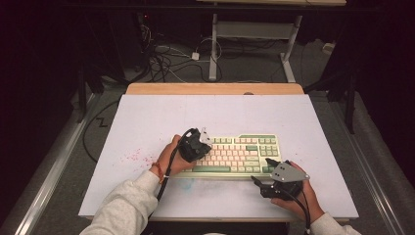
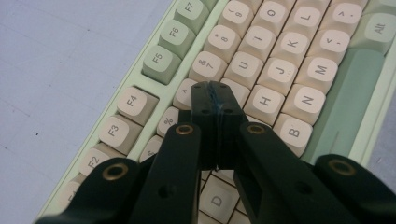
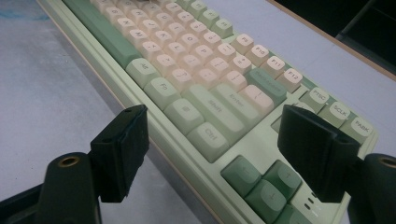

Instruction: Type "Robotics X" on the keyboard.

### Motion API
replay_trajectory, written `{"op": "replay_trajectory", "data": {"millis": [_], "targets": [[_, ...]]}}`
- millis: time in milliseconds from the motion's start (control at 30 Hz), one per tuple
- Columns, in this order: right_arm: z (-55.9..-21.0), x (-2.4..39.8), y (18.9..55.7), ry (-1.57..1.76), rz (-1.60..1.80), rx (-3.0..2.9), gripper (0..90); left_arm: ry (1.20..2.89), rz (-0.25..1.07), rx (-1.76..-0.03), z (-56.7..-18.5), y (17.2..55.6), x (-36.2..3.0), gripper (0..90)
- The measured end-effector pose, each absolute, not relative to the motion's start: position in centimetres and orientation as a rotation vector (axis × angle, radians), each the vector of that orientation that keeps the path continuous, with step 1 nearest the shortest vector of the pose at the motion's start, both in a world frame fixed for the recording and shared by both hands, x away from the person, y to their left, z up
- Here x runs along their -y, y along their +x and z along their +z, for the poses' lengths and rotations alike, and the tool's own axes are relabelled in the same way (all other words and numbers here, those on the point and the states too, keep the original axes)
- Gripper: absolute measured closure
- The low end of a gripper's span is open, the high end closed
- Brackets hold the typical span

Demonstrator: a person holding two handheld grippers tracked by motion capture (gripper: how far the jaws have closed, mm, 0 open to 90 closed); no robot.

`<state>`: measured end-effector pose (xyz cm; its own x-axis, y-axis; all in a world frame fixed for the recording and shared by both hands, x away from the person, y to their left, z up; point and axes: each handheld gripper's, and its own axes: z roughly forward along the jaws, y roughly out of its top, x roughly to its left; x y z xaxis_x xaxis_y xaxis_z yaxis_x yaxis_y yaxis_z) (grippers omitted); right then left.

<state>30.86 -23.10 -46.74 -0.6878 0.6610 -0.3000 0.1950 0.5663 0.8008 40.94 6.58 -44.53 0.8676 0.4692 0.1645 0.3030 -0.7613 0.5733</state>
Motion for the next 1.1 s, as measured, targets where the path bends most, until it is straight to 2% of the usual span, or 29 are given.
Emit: {"op": "replay_trajectory", "data": {"millis": [300, 833, 1100], "targets": [[-46.7, 23.2, 30.9, 0.692, 1.030, -2.202, 25.4, 2.519, 0.410, -0.540, -44.7, 40.8, -6.3, 87.4], [-46.7, 23.2, 30.9, 0.696, 1.025, -2.201, 25.4, 2.448, 0.465, -0.529, -43.4, 40.2, -7.2, 84.9], [-46.8, 23.2, 30.9, 0.697, 1.019, -2.204, 25.5, 2.368, 0.503, -0.533, -42.5, 39.6, -8.4, 74.6]]}}
